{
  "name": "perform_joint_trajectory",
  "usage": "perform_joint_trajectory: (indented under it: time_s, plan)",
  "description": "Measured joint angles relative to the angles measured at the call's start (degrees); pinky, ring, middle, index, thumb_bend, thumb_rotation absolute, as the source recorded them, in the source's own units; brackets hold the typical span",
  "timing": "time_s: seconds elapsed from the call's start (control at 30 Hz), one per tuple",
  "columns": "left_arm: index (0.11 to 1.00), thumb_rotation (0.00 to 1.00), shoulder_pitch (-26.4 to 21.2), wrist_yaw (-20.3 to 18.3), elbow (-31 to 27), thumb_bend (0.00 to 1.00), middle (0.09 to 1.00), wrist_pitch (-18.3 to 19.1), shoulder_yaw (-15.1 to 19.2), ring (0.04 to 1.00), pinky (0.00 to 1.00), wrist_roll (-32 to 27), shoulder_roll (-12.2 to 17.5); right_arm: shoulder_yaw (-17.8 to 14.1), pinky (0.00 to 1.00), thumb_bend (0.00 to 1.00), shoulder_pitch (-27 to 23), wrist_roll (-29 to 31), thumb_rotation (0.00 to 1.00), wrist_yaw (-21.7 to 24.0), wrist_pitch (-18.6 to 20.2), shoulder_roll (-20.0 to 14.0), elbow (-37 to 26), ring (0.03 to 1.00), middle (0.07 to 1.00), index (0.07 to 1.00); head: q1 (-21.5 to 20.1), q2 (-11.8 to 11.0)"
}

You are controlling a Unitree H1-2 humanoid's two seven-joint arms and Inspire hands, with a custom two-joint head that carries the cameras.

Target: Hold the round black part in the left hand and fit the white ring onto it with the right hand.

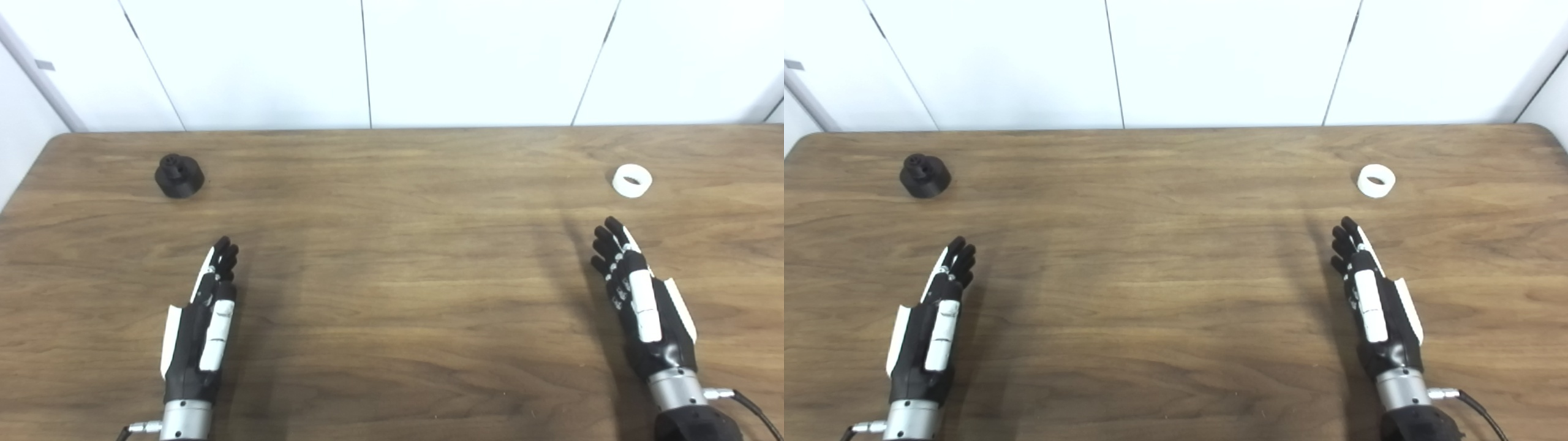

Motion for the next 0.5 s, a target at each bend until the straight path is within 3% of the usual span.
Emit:
perform_joint_trajectory:
  time_s: [0.5]
  plan:
    - [0.975,0.88,0.0,0.1,0.0,0.60,0.947,0.0,0.0,0.965,0.99,0.1,0.0,0.0,0.94,0.54,0.2,0.1,0.98,0.0,-0.3,-0.1,0.0,0.954,0.949,0.951,1.5,-1.1]
